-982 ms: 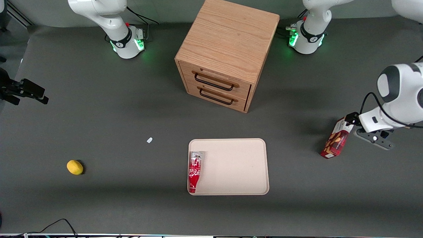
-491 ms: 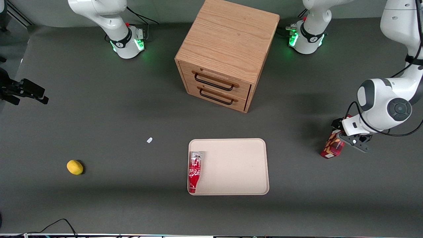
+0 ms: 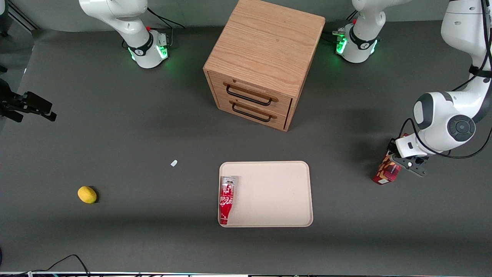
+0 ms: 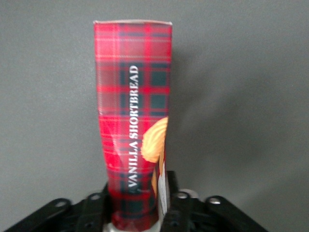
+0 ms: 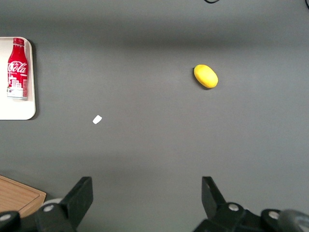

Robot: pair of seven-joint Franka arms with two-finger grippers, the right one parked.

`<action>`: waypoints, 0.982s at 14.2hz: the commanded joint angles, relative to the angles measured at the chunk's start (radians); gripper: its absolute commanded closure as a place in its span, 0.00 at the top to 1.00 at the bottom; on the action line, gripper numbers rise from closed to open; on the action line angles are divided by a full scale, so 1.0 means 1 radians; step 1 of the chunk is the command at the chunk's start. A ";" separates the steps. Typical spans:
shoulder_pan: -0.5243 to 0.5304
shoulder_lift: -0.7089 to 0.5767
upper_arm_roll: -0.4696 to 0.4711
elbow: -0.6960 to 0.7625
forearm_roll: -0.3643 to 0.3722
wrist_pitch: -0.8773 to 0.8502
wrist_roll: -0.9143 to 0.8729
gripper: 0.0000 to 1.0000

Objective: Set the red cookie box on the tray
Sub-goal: 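Lift the cookie box upright with the left gripper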

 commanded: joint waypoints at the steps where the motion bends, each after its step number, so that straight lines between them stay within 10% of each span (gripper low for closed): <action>1: -0.024 -0.015 0.010 0.005 -0.002 -0.007 -0.018 0.00; 6: -0.024 -0.050 0.009 0.049 -0.008 -0.063 -0.018 0.00; 14: -0.039 -0.125 -0.039 0.457 -0.065 -0.629 -0.145 0.00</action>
